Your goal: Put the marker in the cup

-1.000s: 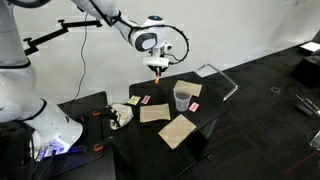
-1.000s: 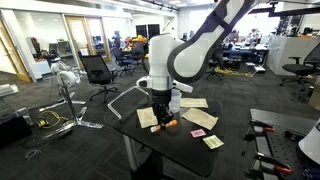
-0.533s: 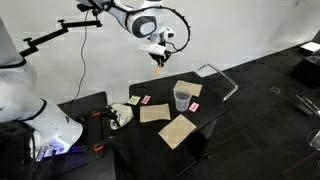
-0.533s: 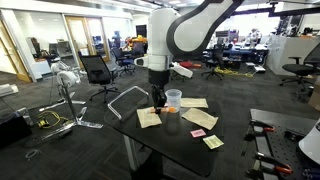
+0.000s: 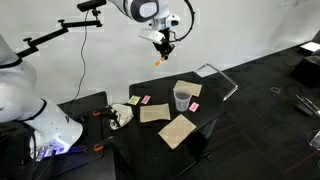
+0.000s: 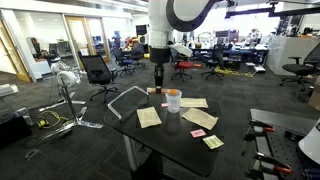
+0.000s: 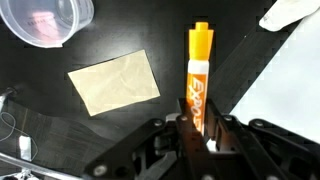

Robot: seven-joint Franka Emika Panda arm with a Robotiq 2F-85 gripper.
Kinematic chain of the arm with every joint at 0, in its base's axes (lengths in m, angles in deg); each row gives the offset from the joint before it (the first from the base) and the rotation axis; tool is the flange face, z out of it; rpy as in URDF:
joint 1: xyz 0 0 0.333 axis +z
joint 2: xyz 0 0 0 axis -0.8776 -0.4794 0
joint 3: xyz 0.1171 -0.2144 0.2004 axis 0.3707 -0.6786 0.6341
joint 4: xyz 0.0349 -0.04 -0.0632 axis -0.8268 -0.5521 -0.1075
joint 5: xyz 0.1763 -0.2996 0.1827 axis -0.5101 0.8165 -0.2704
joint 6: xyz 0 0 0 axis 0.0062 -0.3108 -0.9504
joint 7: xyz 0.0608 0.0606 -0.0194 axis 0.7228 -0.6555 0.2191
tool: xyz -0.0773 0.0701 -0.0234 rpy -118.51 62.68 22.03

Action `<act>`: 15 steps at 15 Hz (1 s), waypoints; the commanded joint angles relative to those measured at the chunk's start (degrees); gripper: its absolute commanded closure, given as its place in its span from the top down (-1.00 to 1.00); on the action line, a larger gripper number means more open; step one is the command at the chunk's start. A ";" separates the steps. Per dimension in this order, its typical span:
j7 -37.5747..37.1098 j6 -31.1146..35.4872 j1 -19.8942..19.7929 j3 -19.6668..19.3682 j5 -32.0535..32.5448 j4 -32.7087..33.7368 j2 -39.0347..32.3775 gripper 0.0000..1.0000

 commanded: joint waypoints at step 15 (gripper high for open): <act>-8.19 1.23 1.35 -1.75 4.21 -0.54 0.68 -0.90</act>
